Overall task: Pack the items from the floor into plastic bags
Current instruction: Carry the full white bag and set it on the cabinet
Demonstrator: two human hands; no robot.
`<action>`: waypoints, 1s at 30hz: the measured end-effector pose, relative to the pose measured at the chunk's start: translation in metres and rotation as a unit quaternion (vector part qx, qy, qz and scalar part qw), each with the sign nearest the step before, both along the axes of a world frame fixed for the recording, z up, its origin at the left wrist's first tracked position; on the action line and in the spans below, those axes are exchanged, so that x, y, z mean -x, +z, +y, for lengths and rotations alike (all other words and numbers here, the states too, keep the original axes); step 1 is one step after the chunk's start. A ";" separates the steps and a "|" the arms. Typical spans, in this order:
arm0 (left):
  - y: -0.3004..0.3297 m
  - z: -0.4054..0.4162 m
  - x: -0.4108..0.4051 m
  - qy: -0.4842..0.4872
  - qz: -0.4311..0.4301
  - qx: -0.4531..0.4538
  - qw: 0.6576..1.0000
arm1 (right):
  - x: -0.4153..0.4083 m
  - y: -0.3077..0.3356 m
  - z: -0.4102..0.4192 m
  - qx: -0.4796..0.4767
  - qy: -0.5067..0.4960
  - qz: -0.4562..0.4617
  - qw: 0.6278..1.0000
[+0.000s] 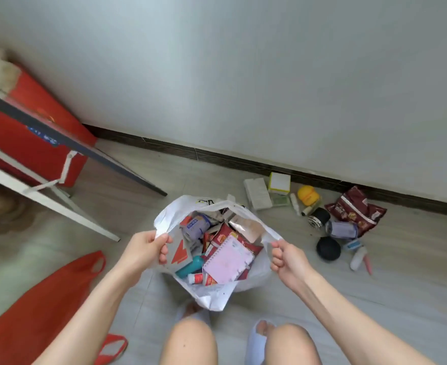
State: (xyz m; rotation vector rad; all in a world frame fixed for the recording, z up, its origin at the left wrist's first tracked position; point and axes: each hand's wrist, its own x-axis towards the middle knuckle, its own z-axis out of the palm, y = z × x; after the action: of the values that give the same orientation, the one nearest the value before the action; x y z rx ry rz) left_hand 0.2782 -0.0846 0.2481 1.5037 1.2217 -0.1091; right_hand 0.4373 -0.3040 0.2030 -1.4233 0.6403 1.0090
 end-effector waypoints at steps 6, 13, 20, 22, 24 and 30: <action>0.107 0.013 0.036 0.027 0.041 -0.040 0.998 | 0.011 0.115 0.032 0.063 0.083 -0.023 0.994; 0.244 -0.010 0.102 0.103 0.037 -0.003 0.994 | 0.031 0.265 0.031 0.040 0.224 -0.107 0.968; 0.344 -0.063 0.169 0.236 -0.016 0.015 0.972 | 0.080 0.386 0.030 0.033 0.406 -0.220 0.886; 0.359 -0.084 0.191 0.269 -0.030 -0.006 0.963 | 0.100 0.403 0.022 0.026 0.441 -0.222 0.870; 0.370 -0.104 0.217 0.315 -0.039 -0.009 0.948 | 0.121 0.414 0.019 0.016 0.476 -0.223 0.850; 0.400 -0.140 0.292 0.405 -0.063 -0.058 0.910 | 0.188 0.450 0.055 -0.010 0.582 -0.225 0.782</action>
State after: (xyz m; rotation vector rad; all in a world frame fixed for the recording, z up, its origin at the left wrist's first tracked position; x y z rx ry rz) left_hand -0.0140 -0.2244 0.6479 0.9732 1.6687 0.6151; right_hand 0.2493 -0.2491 0.6534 -1.9598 -0.7498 1.4811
